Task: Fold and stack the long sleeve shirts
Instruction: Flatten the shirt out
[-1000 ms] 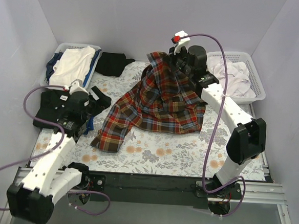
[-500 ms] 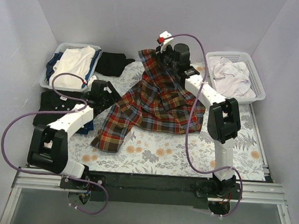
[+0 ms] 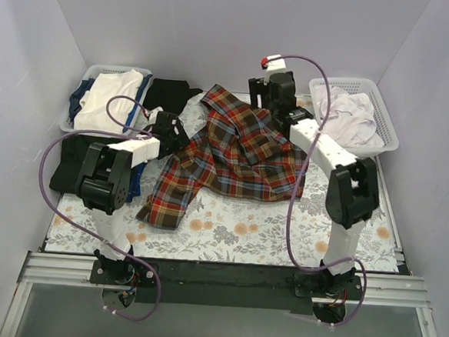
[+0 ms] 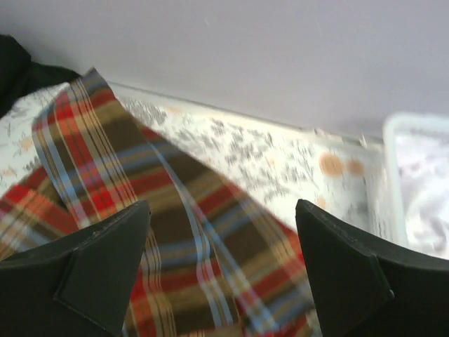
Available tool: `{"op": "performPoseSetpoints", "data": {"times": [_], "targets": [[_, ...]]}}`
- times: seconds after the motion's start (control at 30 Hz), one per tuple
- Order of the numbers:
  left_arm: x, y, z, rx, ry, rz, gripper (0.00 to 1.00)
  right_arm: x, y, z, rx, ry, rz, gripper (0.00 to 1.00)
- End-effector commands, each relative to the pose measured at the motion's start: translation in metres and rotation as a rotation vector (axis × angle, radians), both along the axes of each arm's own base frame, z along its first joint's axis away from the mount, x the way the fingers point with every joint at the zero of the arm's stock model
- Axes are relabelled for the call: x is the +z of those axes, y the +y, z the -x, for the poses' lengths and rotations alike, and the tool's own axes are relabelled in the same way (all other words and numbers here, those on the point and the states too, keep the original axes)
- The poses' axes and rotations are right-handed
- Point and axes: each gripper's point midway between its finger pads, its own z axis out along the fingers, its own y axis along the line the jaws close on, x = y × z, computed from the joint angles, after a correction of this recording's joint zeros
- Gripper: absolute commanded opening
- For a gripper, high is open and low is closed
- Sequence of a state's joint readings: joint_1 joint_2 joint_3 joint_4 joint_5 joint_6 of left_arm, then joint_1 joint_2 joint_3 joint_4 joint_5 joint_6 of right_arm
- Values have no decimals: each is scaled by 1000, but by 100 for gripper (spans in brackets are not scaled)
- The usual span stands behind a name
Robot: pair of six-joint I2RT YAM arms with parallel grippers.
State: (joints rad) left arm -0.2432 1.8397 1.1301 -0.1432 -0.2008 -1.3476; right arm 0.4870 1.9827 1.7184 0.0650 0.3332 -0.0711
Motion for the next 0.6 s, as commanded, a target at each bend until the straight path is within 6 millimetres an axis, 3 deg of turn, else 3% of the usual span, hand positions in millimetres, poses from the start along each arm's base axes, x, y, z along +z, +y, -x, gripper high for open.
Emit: {"op": "performPoseSetpoints", "data": {"times": [0.0, 0.03, 0.07, 0.17, 0.2, 0.27, 0.3, 0.37, 0.47, 0.57], "targets": [[1, -3, -19, -71, -16, -66, 79, 19, -49, 74, -141, 102, -77, 91], [-1, -3, -21, -83, -16, -71, 79, 11, -54, 87, -143, 136, -83, 91], [-5, -6, -23, -114, -12, -81, 78, -14, -66, 115, -147, 211, -72, 90], [-15, -13, -22, -172, 13, -72, 73, -37, -78, 159, -152, 303, -126, 90], [-22, -14, -20, -185, 31, -79, 68, -67, -82, 177, -151, 373, -113, 89], [-31, -18, -15, -216, 57, -62, 60, -79, -88, 198, -156, 420, -131, 89], [-37, -19, -10, -225, 75, -56, 52, -104, -96, 213, -175, 473, -108, 88], [-42, -21, -3, -232, 92, -39, 43, -119, -102, 228, -185, 510, -107, 88], [-52, -17, 13, -208, 129, -32, 4, -154, -109, 253, -193, 596, -94, 88], [-54, -8, 30, -156, 147, -37, 0, -185, -109, 272, -182, 683, -89, 88]]}}
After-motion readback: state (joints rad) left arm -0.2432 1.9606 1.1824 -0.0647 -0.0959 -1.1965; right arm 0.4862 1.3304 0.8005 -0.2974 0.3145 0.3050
